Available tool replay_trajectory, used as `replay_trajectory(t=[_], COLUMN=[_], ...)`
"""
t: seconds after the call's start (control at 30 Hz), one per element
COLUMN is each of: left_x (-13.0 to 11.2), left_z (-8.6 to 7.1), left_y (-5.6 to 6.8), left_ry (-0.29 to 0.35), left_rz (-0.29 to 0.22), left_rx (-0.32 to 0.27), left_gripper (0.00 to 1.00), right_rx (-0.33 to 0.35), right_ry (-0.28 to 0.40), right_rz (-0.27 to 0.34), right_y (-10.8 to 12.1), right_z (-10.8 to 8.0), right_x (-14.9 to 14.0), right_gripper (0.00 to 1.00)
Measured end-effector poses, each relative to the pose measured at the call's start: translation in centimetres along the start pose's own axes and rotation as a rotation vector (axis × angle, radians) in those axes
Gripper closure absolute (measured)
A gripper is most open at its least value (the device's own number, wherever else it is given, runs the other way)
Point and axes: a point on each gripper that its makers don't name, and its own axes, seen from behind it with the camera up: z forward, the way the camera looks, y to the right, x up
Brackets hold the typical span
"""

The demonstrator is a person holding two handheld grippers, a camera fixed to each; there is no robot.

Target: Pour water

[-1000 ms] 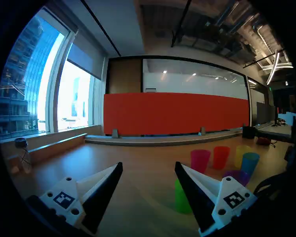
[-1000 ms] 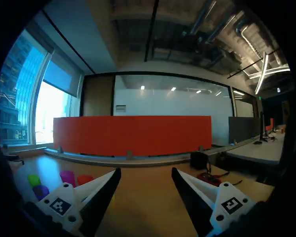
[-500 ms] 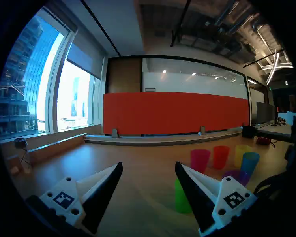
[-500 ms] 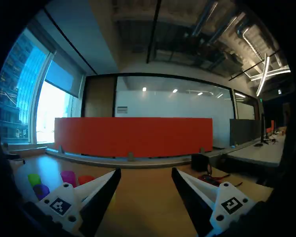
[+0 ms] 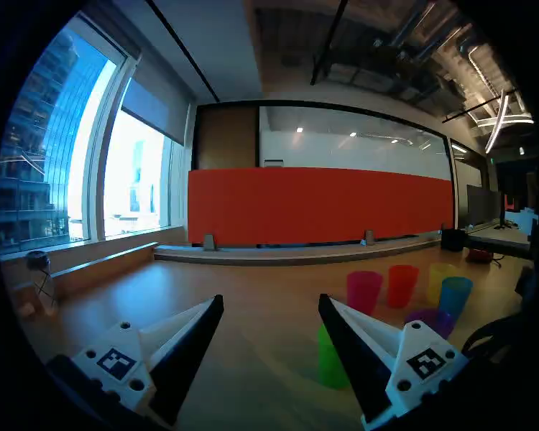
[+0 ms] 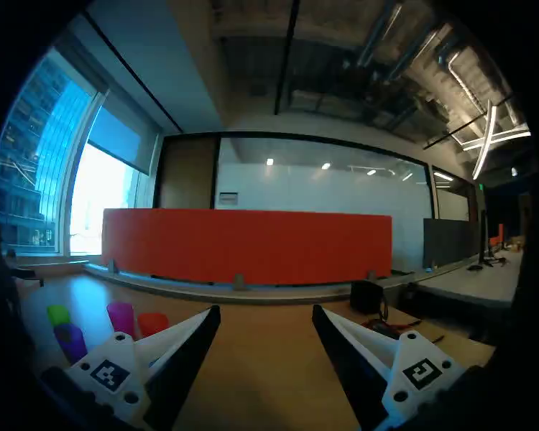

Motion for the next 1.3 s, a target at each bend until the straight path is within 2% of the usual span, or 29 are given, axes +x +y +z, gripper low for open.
replay_trajectory(t=[0.37,0.57,0.77,1.3], left_x=[-0.1,-0.1,-0.1,0.0], left_z=[0.0,0.0,0.0,0.0], left_y=[0.0,0.0,0.0,0.1], left_ry=[0.0,0.0,0.0,0.0], left_rz=[0.0,0.0,0.0,0.0], left_rx=[0.0,0.0,0.0,0.0], left_gripper=[0.01,0.01,0.02,0.01], right_rx=[0.02,0.031,0.021,0.003], right_ry=[-0.001,-0.018,-0.055,-0.081], right_rz=[-0.002,0.001,0.021,0.01], right_y=[-0.5,-0.7,0.0,0.8], right_z=[1.5,1.5,1.5,1.6], right_x=[-1.7,-3.3,-4.9,-6.3], right_gripper=[0.01,0.01,0.01,0.01])
